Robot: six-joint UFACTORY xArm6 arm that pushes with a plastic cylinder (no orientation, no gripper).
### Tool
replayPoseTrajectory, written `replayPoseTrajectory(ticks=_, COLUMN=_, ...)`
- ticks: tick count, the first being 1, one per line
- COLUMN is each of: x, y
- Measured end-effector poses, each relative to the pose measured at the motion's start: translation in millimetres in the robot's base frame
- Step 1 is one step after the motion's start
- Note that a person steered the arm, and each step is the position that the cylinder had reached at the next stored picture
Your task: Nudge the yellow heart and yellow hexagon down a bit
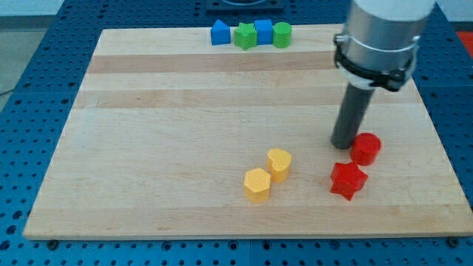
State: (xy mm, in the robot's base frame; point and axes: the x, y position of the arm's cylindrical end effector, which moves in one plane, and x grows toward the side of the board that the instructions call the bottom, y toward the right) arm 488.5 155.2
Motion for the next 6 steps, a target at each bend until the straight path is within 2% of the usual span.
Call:
replayPoseTrajectory(ticks=1, x=6, y=9)
replayPoseTrajectory(ticks=2, x=6, y=-56)
replayPoseTrajectory(ticks=3, x=32, y=-96)
replayPoseTrajectory(ticks=4, x=70, y=-92)
replayPoseTrajectory(ticks=6, x=78, y=-14)
